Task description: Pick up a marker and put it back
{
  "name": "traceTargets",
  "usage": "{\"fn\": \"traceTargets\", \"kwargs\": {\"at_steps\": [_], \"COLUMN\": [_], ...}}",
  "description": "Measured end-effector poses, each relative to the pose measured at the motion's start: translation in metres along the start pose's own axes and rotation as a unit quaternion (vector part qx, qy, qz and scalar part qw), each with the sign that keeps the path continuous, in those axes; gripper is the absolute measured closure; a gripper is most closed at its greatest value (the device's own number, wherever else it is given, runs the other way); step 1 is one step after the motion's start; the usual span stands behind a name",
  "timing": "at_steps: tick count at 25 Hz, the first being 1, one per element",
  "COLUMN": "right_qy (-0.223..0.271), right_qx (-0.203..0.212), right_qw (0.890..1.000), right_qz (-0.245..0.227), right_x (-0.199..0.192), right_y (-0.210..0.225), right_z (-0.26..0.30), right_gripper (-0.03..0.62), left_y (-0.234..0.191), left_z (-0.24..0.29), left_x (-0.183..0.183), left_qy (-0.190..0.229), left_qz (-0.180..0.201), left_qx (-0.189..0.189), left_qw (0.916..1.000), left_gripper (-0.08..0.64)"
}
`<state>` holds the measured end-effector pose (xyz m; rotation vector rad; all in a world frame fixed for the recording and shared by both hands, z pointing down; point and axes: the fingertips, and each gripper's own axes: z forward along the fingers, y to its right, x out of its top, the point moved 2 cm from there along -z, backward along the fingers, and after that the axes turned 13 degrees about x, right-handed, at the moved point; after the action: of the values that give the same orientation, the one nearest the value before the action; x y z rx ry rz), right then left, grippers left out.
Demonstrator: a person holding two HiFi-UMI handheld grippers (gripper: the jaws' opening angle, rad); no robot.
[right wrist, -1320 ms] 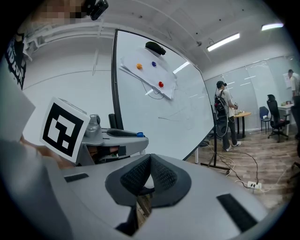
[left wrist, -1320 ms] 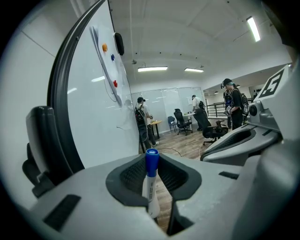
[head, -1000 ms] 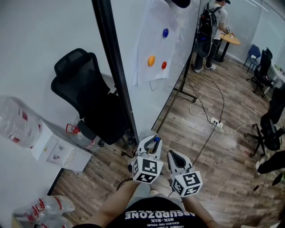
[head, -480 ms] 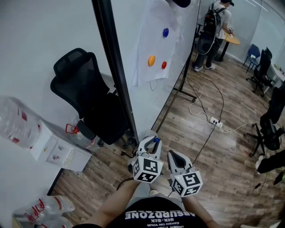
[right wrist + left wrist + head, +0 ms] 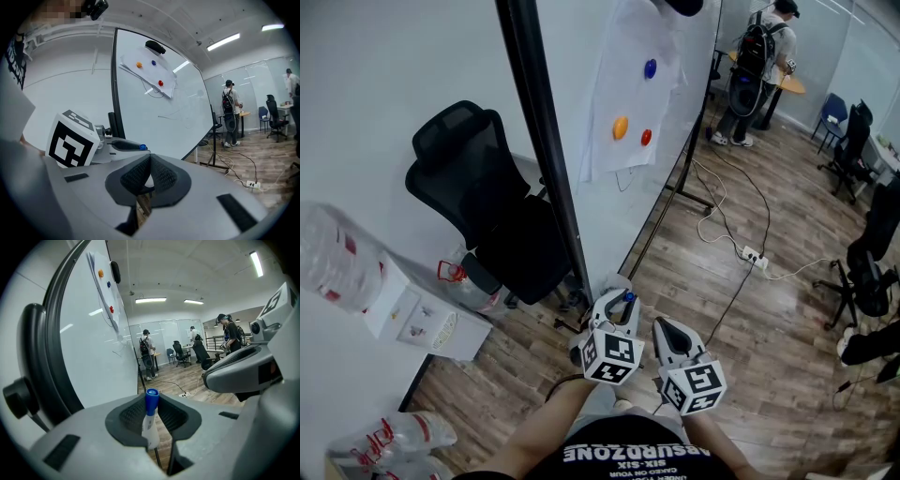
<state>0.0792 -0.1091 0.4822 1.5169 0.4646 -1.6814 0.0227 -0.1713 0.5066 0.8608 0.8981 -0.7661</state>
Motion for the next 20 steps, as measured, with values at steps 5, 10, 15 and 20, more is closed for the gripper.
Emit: {"fn": "traceTargets", "kwargs": {"at_steps": [5,10,15,20], "right_qy": [0.000,0.001,-0.001,0.000], "right_qx": [0.000,0.003,0.001,-0.001], "right_qw": [1.000,1.000,1.000,1.000], "right_qz": [0.000,0.000,0.000,0.000], "right_x": [0.000,0.000,-0.001,-0.001], "right_y": [-0.001,-0.001,-0.001,0.000], "right_z": [0.001,0.000,0.000,-0.001], "right_gripper": [0.594,0.594,0.594,0.594], "left_y": [0.000,0.001,0.000,0.002], "left_z": [0.002,0.003,0.006,0.008], "left_x": [-0.004,-0.008,-0.014,-0.017], "left_qy": [-0.007,-0.019,-0.032,-0.039], "left_qz": [-0.005,-0.009,-0.010,-0.013], "left_qx": [0.000,0.001,0.005,0.004], "left_qw": [1.0000,0.9998,0.9994,0.9991], "left_gripper": [0.482,0.482,0.482,0.482]}}
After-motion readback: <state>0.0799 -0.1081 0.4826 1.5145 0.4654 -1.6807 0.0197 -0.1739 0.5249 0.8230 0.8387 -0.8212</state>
